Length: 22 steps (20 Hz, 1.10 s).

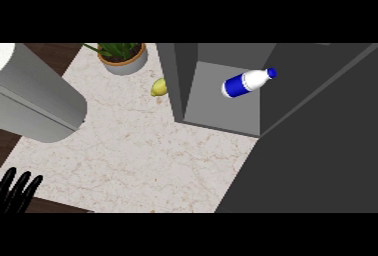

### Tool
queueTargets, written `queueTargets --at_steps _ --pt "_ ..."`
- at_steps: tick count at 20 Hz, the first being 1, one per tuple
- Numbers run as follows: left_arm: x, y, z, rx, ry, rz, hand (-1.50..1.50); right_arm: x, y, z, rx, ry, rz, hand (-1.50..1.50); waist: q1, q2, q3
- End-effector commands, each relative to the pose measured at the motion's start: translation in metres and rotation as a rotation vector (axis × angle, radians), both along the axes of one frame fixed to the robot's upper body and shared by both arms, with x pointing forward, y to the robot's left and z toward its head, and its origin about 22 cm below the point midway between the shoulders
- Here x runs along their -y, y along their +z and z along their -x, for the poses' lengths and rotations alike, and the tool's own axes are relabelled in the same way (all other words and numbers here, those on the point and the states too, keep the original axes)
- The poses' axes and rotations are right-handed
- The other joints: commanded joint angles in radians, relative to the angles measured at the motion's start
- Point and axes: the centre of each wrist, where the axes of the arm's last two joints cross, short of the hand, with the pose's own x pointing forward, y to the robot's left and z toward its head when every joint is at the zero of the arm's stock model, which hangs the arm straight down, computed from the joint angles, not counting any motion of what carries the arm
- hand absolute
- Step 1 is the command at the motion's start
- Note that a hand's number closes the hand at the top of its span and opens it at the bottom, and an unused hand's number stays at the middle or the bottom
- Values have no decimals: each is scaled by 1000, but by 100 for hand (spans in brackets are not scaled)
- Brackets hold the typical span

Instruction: Pick up the bottled water, place it into the cabinet and close the cabinet

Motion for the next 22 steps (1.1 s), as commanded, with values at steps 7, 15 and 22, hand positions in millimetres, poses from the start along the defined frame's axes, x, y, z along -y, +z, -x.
queueTargets --at_steps 7,15,22 --pt "-13 11 -6 29 -15 -8 -150 -24 -16 -25 -231 -91 -108 150 24 20 6" --pt "-18 17 -9 19 -19 4 -150 -44 -28 -70 -377 -32 -156 150 8 14 12" --pt "-26 9 -3 -5 15 4 -150 -36 -22 -149 -360 -301 -199 150 -29 -2 12"
